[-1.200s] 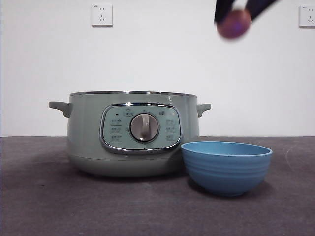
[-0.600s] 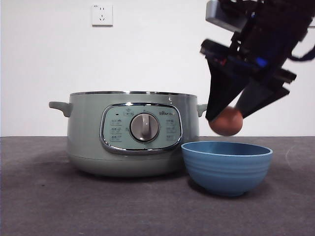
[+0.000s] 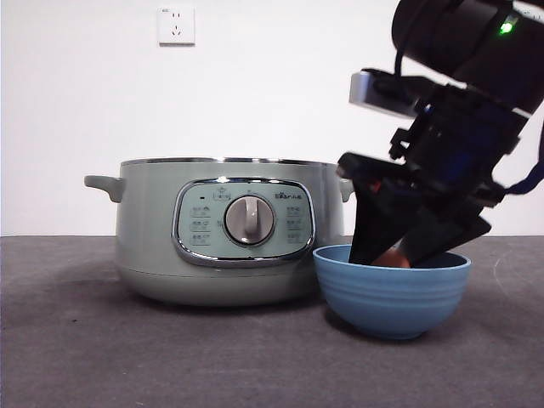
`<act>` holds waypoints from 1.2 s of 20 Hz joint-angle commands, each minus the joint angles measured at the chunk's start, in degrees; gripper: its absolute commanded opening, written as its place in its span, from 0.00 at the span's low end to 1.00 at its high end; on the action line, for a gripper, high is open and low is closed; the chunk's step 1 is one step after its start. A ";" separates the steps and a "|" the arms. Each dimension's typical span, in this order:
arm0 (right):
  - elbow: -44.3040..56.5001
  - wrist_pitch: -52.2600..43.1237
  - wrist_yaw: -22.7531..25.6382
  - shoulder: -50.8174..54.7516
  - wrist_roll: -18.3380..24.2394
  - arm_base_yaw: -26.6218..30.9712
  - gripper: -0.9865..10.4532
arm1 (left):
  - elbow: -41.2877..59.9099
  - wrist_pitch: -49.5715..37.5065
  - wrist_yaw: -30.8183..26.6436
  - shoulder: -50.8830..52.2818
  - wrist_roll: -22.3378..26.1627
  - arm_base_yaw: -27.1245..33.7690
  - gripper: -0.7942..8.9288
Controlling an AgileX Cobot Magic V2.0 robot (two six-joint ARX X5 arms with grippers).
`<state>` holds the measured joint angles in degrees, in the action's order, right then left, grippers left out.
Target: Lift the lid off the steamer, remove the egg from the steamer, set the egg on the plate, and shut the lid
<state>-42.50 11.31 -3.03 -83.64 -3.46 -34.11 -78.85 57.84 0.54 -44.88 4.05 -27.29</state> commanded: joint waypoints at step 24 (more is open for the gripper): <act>0.15 1.14 -4.48 0.15 0.66 -0.13 0.45 | -1.14 -2.97 1.73 -0.63 0.50 0.00 0.07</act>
<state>-42.30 12.60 -7.40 -83.83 -3.05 -34.13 -78.85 57.82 2.13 -46.00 4.05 -27.29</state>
